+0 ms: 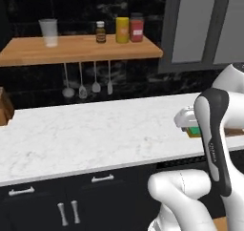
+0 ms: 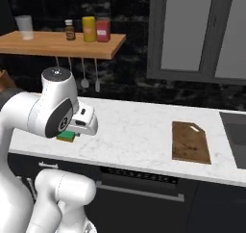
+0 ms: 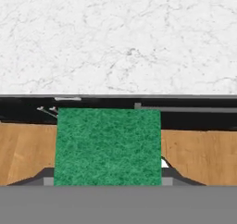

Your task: Pick up the sponge from the counter and clean the cutting board by briefly scrubbing or pressing down on the cutting board. Once finished, release the sponge.

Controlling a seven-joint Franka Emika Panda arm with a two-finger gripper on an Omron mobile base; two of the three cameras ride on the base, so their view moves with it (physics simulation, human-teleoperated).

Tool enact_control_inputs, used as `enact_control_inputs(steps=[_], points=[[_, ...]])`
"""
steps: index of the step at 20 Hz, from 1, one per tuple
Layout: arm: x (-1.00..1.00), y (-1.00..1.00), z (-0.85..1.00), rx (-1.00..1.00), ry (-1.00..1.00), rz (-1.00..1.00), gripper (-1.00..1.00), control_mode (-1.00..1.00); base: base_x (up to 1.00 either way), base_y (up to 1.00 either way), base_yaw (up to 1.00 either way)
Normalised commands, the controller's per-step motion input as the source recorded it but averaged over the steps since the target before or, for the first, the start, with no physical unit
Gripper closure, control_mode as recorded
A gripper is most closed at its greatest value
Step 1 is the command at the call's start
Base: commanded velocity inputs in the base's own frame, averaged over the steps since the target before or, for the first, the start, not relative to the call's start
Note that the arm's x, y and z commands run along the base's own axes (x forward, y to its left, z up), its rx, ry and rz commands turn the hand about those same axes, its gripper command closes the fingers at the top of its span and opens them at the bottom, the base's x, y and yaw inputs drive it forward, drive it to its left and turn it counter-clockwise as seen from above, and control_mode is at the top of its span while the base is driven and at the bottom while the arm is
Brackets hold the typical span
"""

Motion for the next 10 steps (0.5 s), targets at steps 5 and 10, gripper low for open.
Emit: enact_control_inputs(steps=[5,10], points=[[0.00,0.00,0.00,0.00,0.00,0.00,1.00,1.00,0.11,-1.00,0.01],[0.00,0.00,0.00,0.00,0.00,0.00,1.00,1.00,0.31,-0.94,0.01]])
